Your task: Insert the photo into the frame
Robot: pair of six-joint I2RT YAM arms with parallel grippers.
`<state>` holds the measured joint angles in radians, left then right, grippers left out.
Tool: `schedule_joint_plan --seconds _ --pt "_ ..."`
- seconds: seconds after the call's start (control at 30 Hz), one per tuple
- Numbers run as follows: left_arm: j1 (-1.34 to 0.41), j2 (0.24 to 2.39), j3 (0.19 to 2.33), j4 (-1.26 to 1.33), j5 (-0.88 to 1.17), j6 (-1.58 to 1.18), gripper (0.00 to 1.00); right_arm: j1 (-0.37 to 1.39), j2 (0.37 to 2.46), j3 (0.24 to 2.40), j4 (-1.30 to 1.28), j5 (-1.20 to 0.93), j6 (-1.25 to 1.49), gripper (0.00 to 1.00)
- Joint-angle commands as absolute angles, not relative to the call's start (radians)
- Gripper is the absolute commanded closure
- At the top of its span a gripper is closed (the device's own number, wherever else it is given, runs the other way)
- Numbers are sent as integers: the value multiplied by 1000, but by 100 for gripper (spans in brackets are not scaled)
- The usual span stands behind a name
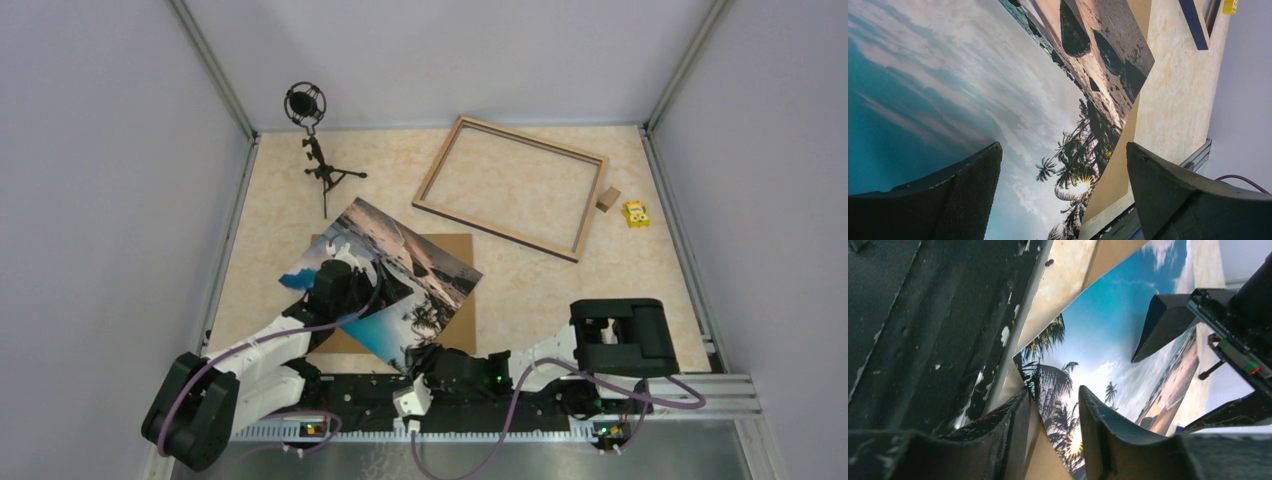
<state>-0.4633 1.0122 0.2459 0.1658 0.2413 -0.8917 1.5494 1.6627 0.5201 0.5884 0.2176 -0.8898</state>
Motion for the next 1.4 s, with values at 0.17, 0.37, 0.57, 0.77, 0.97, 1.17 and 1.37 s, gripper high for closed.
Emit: schedule_joint_plan --seconds 0.17,0.37,0.57,0.77,0.97,1.17,1.37 --pt "-465 1008 240 91 206 -871 2 1577 1768 553 779 340 -960 82" --pt "-465 938 327 -10 192 -839 2 1578 1723 564 774 350 -885 100" --pt "-464 825 499 -191 172 -802 2 1578 1610 592 641 417 -743 100" --pt "-465 712 674 -249 119 -773 2 1577 1411 562 589 560 -569 100" --pt "-464 678 835 -234 69 -695 2 1550 1115 551 505 817 -356 100" --pt "-465 699 896 -151 38 -666 2 1353 934 659 336 880 -127 100" --pt "-465 749 922 -120 33 -676 2 932 957 886 15 680 249 100"
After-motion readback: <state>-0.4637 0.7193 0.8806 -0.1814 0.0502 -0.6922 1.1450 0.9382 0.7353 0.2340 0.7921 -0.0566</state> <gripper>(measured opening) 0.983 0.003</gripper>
